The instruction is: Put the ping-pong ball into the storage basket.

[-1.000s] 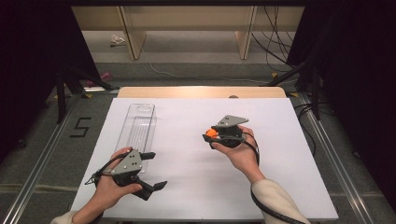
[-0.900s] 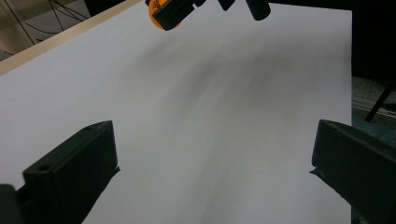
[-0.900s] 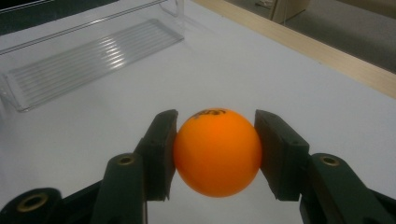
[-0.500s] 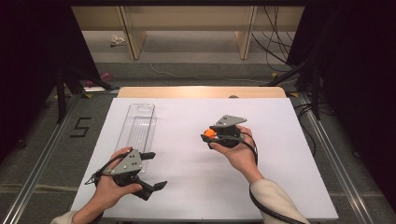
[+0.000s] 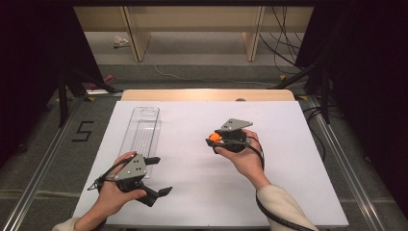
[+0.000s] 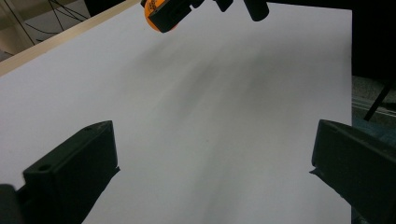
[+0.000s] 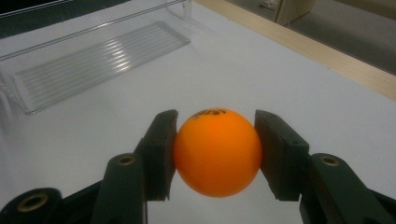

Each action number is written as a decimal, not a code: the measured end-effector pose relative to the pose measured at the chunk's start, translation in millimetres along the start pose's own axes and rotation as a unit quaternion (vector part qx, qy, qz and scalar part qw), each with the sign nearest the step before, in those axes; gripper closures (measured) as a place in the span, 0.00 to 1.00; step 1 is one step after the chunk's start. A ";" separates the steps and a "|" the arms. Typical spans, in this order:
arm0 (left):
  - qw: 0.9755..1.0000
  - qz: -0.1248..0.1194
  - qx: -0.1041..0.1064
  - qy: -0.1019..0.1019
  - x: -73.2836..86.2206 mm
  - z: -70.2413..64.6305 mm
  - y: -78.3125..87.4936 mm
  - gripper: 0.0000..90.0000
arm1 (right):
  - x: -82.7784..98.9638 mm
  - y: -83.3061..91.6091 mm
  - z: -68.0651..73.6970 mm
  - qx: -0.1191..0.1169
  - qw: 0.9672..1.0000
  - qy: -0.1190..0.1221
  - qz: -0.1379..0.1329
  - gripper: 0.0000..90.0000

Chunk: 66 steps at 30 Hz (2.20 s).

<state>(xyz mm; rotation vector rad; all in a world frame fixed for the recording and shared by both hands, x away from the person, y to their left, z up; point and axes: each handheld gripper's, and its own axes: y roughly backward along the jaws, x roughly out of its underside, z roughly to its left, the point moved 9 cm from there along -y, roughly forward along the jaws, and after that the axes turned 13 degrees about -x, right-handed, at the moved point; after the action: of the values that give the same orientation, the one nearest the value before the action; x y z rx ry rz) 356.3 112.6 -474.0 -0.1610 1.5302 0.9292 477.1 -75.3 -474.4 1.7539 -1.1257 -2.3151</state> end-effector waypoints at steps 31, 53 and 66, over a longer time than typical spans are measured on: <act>1.000 0.000 0.001 0.000 0.1 -0.3 -0.1 0.00 | -4.5 -8.9 6.9 -0.006 1.000 0.007 0.001 0.57; 1.000 0.000 0.002 -0.002 0.2 -1.2 -0.4 0.00 | -10.7 -14.7 11.7 -0.013 1.000 0.009 -0.004 0.57; 1.000 0.001 0.003 -0.002 0.3 -1.5 -0.5 0.00 | -14.5 -18.5 15.4 -0.017 1.000 0.013 -0.005 0.57</act>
<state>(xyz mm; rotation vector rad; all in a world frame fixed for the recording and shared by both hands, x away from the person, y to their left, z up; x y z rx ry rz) 355.4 111.5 -474.6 -0.1540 1.5287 0.9256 476.6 -47.4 -471.1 1.7762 -1.0691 -2.2972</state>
